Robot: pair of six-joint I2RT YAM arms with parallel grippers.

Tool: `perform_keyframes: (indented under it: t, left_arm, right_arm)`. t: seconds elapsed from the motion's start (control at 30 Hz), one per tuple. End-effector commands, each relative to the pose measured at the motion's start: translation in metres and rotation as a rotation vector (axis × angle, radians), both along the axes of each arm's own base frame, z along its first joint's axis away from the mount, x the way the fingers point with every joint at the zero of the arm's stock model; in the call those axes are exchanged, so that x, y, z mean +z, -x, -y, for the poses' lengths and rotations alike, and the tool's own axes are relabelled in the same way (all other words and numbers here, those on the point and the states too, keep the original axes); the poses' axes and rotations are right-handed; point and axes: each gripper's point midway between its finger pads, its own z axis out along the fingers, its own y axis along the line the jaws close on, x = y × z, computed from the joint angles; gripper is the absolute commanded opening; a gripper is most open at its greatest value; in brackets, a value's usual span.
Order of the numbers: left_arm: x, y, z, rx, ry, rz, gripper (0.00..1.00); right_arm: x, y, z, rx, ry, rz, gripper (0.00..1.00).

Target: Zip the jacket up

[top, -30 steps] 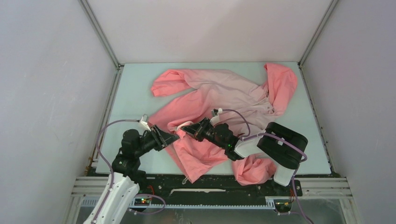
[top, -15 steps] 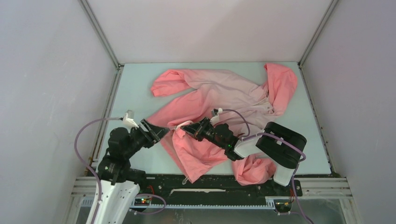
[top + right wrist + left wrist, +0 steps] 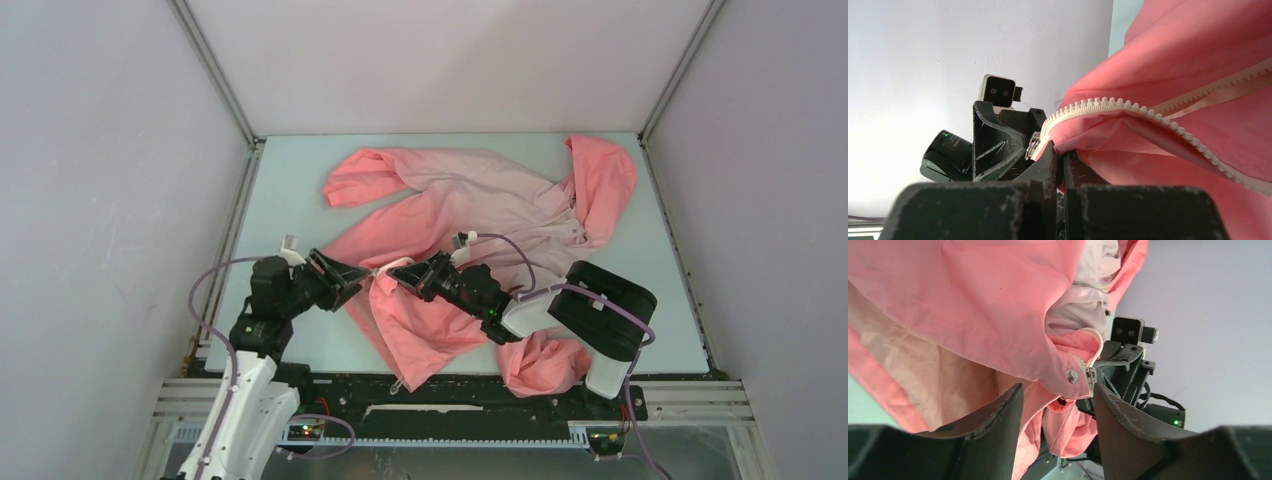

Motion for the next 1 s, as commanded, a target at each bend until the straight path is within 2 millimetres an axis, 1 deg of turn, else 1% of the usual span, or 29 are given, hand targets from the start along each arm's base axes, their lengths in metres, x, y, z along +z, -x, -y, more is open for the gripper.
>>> perform_keyframes:
  t: [0.0, 0.07, 0.23, 0.3, 0.47, 0.53, 0.8, 0.83, 0.97]
  left_arm:
    - [0.015, -0.009, 0.006, -0.010, 0.069, 0.056, 0.55]
    - [0.013, -0.011, 0.005, 0.001, 0.067, 0.054, 0.54]
    - [0.004, -0.015, 0.004, 0.012, 0.076, 0.042, 0.45]
    - [0.000, -0.015, 0.004, 0.017, 0.080, 0.030, 0.44]
    - [0.000, -0.016, 0.005, 0.008, 0.082, 0.040, 0.40]
    - [0.001, -0.015, 0.006, -0.004, 0.076, 0.051, 0.34]
    - [0.001, -0.003, 0.011, -0.084, 0.044, 0.122, 0.02]
    - [0.000, -0.001, 0.011, -0.090, 0.034, 0.132, 0.00]
    - [0.001, 0.006, 0.012, -0.115, 0.025, 0.185, 0.00]
  right_arm:
    - [0.023, -0.005, 0.002, -0.016, -0.073, 0.040, 0.00]
    - [0.023, -0.005, 0.002, -0.017, -0.074, 0.041, 0.00]
    - [0.023, -0.005, 0.002, -0.016, -0.076, 0.040, 0.00]
    - [0.023, -0.005, 0.002, -0.015, -0.077, 0.041, 0.00]
    - [0.021, -0.005, 0.001, -0.013, -0.075, 0.038, 0.00]
    - [0.019, -0.005, 0.001, -0.012, -0.071, 0.037, 0.00]
    - [0.012, -0.009, 0.002, -0.034, -0.048, 0.037, 0.00]
    - [0.010, -0.011, 0.003, -0.042, -0.044, 0.036, 0.00]
    - [0.002, -0.018, 0.006, -0.079, -0.014, 0.028, 0.00]
